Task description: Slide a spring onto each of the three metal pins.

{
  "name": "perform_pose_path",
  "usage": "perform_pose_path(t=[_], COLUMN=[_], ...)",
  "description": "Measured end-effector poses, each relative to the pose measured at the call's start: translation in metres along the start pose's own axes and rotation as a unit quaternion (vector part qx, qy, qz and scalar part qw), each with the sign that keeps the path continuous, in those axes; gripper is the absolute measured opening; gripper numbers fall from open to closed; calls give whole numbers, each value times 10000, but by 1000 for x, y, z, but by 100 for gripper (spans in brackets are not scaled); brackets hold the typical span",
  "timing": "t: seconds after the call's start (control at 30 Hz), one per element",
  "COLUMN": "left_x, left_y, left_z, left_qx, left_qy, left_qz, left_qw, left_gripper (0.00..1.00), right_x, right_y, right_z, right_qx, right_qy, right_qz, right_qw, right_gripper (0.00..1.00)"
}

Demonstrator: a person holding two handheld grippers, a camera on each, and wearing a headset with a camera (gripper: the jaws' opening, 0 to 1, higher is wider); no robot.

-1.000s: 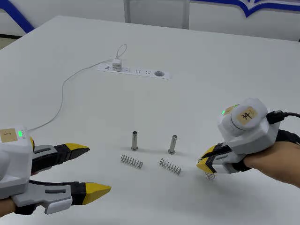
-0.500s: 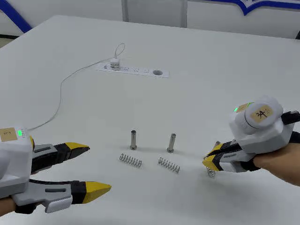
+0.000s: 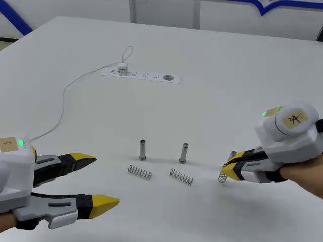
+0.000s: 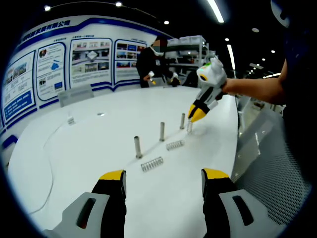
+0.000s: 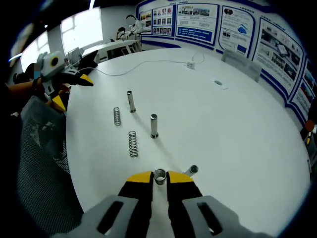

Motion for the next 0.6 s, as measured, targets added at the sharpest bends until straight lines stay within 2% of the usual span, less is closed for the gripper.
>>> perform_pose_path(t=[0.37, 0.6], left_x=[0, 0], left_y=[0, 0], left_z=[1, -1], left_qx=[-6, -26], left_qy=[-23, -37], left_qz=[-6, -4], left_qw=[10000, 10000], left_gripper=[63, 63], right_x=[-27, -39], right_y=[3, -1], right_z=[-37, -47], right_qx=[25, 131], right_qy=[-459, -621], right_qz=[20, -29], right_qw=[9989, 9980], right_gripper=[12, 12])
Point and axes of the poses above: the centre of the closed fingertips' face, and the gripper's own axes: z roughly forward along the fingers, y roughly to its left, x roughly out of its underside, the point moved 10 cm from there along -z, roughly backward along the fingers, and after that the axes turned 13 degrees about z, right-handed, at the moved point
